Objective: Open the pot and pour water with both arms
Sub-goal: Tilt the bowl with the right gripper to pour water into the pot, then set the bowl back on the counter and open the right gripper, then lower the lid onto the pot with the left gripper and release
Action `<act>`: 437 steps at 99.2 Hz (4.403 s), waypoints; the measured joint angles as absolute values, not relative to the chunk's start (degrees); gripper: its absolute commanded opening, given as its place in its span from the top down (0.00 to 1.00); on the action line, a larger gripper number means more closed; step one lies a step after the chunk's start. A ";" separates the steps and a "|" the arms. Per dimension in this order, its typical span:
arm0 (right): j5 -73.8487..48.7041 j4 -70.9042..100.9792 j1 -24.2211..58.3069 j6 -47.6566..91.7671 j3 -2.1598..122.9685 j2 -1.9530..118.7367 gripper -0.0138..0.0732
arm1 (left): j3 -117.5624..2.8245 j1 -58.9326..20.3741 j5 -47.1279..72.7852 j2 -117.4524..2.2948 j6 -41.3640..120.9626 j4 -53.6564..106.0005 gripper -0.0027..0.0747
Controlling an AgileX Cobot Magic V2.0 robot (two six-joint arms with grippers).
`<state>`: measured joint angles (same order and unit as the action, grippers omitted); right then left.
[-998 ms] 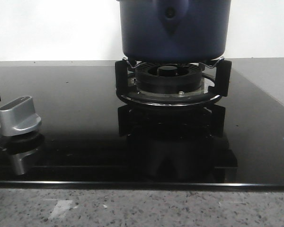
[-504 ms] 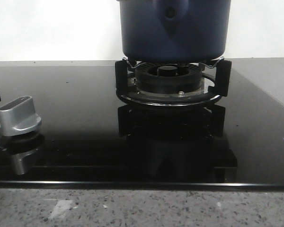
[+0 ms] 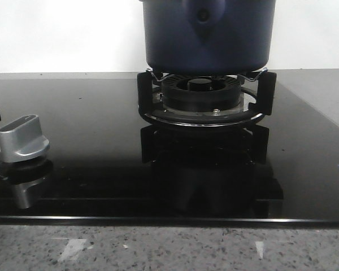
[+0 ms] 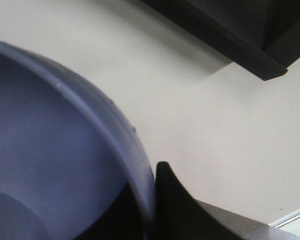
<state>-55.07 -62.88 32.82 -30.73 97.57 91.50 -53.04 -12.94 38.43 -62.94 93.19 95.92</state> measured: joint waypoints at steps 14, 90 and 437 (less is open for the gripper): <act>-54.18 -65.95 32.93 -32.44 97.57 91.50 0.89 | -53.04 -12.94 38.43 -62.94 93.19 95.92 0.64; -52.29 -92.80 41.78 -33.63 97.57 91.50 0.89 | -53.04 -12.94 38.13 -62.94 93.19 95.92 0.64; -64.62 4.89 -4.49 -13.03 58.60 21.77 0.92 | -78.53 -28.39 38.46 -98.59 104.98 100.60 0.64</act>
